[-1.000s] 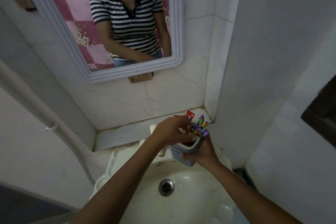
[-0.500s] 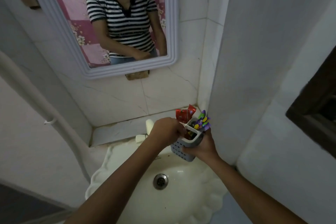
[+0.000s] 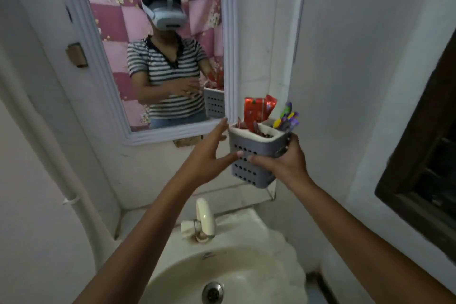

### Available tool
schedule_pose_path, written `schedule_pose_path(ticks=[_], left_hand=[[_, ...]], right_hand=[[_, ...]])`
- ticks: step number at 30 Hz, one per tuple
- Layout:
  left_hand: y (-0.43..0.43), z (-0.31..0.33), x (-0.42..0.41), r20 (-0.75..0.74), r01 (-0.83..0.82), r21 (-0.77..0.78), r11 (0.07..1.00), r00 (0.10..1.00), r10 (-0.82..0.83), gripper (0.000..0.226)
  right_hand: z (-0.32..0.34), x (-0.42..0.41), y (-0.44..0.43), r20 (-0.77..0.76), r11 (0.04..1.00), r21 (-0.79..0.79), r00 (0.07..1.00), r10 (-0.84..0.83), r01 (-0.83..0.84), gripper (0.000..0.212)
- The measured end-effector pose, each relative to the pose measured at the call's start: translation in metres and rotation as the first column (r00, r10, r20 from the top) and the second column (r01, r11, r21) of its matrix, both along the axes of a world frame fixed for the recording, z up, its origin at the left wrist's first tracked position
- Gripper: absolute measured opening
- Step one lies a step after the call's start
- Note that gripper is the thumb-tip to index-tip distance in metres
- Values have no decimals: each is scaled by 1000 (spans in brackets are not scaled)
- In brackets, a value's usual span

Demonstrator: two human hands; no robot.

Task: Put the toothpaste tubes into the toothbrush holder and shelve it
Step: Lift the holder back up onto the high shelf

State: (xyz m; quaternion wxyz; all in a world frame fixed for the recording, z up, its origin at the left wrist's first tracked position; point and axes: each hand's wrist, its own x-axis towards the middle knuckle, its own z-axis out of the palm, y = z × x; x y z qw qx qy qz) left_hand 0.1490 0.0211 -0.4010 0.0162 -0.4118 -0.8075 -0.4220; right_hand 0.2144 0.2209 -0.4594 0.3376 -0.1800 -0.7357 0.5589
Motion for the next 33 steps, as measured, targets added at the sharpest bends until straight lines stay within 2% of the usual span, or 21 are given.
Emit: schedule_pose_path(ticks=[5,9,11,13,15,17,18,22,25,28,33], left_hand=[[10,106,0,-154,86,157,984,986,-62,100],[8,223,4,-430,35,109,993,903,15,92],[3,278,-1,-584,-72,90,993,804,111,90],[-4,329,-10,-738,-200,119,973,638,221,88],[-12,369,-23,-833,-325,169,930,458,311,85],[-16,391,-41,-872,-468,167,868,341,351,85],[-18,398,-52,-876,-533,157,831,314,367,86],[-26,410,-92,-880,-699,65,712,297,372,90],[-34,407,-104,-885,-736,27,676,297,359,91],[-39,403,-111,-922,-759,42,649,220,318,91],[-44,412,-116,-945,-742,64,668,170,279,89]], right_hand=[[150,-2,0,-259,998,58,966,21,-7,106],[274,-5,8,-364,994,111,931,28,14,87],[335,-7,14,-413,988,147,910,11,55,84],[395,-5,15,-459,984,164,888,9,75,81],[450,-3,13,-486,987,142,874,1,77,87],[489,-4,10,-486,988,112,873,-36,103,98],[504,-6,7,-485,988,109,873,-46,112,103],[551,-27,-2,-487,974,124,867,-107,190,115],[570,-52,-8,-459,956,151,874,-158,252,107],[588,-74,-16,-447,929,170,866,-223,327,107],[612,-103,-17,-475,895,193,836,-274,403,111]])
